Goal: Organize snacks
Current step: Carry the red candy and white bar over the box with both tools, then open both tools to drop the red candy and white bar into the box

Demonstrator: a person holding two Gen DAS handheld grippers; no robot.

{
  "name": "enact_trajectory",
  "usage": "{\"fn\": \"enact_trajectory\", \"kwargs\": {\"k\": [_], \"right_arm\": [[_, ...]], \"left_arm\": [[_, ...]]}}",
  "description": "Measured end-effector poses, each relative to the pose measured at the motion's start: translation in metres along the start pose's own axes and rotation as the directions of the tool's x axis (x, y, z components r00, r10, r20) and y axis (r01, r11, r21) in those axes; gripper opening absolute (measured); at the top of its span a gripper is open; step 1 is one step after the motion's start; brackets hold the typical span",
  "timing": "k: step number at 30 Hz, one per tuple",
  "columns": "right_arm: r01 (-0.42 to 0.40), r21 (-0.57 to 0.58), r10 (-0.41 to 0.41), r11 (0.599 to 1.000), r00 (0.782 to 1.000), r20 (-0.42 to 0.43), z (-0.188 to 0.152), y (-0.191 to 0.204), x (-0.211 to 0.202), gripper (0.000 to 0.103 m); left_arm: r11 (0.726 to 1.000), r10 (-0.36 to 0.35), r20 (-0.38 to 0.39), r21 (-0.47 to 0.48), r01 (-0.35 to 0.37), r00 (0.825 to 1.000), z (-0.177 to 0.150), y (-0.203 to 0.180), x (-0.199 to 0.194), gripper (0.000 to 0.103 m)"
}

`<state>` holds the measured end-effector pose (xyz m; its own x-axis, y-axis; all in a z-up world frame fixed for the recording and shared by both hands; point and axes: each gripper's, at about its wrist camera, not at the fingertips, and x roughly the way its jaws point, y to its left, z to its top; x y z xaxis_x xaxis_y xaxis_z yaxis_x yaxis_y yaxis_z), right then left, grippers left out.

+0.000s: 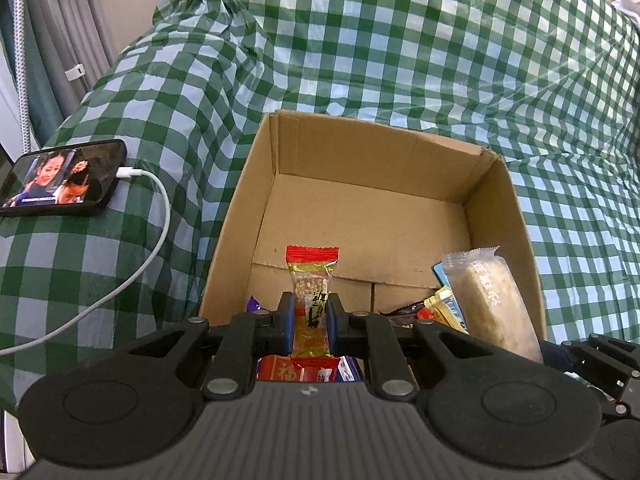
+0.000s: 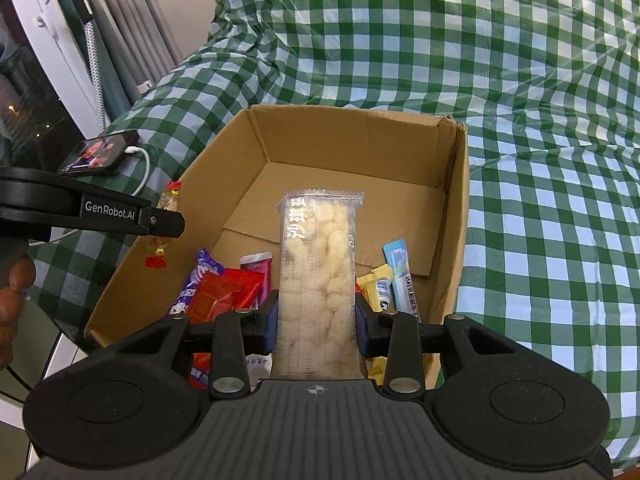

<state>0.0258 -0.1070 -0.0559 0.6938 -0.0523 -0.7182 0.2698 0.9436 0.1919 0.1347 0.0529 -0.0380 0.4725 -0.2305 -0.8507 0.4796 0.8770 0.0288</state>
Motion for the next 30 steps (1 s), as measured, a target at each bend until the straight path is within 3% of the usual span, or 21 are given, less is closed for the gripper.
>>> {"fn": "enact_trajectory", "kwargs": {"k": [16,17,18,19,20,22,24,30], "right_arm": [[0.025,0.028,-0.024,0.999,0.999,-0.031,0.007,-0.008,0.029,0.038],[0.025,0.029,-0.024,0.999,0.999,-0.031,0.007,-0.009,0.029,0.038],[0.022,0.029,-0.021,0.999,0.999,-0.03,0.008,-0.009,0.029,0.039],[0.022,0.031,-0.021,0.999,1.0,-0.022,0.009,-0.009,0.029,0.041],[0.027,0.033,-0.027,0.999,1.0,-0.013,0.011,-0.01,0.027,0.056],[0.051,0.033,-0.052,0.998,0.999,0.018,0.012,-0.01,0.019,0.079],[0.052,0.019,-0.053,0.998,0.998,0.046,0.01,-0.009,0.007,0.083],[0.028,0.013,-0.028,1.0,0.999,0.02,-0.016,0.002,-0.022,0.092]], "left_arm": [[0.999,0.034,-0.053,0.035,-0.032,0.998,0.008,0.0,0.035,0.019],[0.998,0.041,-0.047,0.047,-0.038,0.998,0.008,0.0,0.035,0.022],[0.997,0.048,-0.042,0.056,-0.046,0.998,0.009,-0.001,0.033,0.049],[0.996,0.062,-0.036,0.062,-0.06,0.997,0.01,-0.001,0.031,0.089],[0.995,0.081,-0.018,0.064,-0.08,0.997,0.01,-0.002,0.027,0.102],[0.993,0.093,0.061,0.066,-0.097,0.994,0.005,-0.001,0.01,0.103],[0.992,0.088,0.06,0.089,-0.094,0.994,-0.003,-0.001,0.0,0.103],[0.996,0.081,-0.049,0.041,-0.079,0.995,-0.044,0.004,-0.021,0.103]]}}
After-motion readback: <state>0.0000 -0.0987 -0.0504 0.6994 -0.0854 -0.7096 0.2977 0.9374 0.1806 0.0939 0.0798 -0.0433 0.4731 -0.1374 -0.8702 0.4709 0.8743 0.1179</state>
